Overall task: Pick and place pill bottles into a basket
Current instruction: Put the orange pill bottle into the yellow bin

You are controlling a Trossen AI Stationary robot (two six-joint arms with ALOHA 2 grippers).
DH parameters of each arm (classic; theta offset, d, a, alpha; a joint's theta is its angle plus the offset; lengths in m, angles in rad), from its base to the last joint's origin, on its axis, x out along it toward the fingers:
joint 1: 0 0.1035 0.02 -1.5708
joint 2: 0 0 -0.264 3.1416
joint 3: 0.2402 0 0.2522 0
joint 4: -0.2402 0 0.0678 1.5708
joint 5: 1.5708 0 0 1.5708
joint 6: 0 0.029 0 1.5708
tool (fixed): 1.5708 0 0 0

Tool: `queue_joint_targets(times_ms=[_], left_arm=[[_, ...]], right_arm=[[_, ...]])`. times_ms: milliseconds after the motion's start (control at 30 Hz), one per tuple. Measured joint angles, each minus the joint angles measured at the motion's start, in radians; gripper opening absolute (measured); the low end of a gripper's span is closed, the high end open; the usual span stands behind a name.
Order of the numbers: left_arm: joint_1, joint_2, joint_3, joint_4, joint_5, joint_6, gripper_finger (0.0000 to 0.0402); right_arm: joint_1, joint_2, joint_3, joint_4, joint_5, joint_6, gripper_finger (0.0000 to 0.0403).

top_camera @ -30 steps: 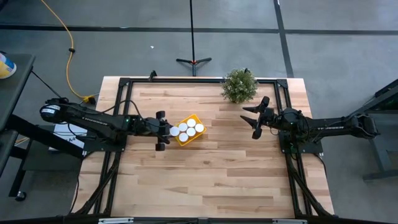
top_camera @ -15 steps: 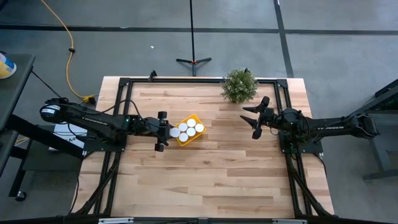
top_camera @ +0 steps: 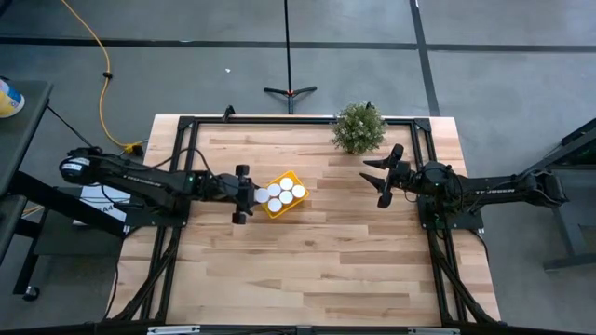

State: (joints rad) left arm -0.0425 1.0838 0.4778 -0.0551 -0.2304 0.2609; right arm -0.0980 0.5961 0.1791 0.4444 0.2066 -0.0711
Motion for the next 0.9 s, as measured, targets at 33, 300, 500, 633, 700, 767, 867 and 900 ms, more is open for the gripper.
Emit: queue_joint_targets(times_ms=[33,300,500,633,700,767,867,900], left_arm=[[0.013,0.002,0.000,0.000,0.005,-0.003,0.0207],[0.085,0.034,-0.001,0.046,0.137,-0.005,0.0207],[0.085,0.051,-0.001,0.089,0.152,0.020,0.0207],[0.085,0.062,-0.001,0.041,0.139,0.015,0.0207],[0.085,0.061,-0.001,0.045,0.127,0.015,0.0207],[0.085,0.061,-0.001,0.051,0.126,0.014,0.0207],[0.085,0.061,-0.001,0.062,0.125,-0.023,0.0208],[0.087,0.061,-0.001,0.060,0.126,-0.035,0.0212]], right_arm=[[0.000,0.000,0.000,0.000,0.000,0.000,0.0172],[0.000,0.000,0.000,-0.003,0.000,0.000,0.0172],[0.000,0.000,0.000,-0.014,0.000,0.002,0.0172],[0.000,0.000,0.000,-0.022,0.000,0.003,0.0172],[0.000,0.000,0.000,-0.022,0.000,0.003,0.0172],[0.000,0.000,0.000,-0.022,0.000,0.003,0.0172],[0.000,0.000,0.000,-0.023,0.000,0.003,0.0172],[0.000,0.000,0.000,-0.023,0.000,0.003,0.0172]])
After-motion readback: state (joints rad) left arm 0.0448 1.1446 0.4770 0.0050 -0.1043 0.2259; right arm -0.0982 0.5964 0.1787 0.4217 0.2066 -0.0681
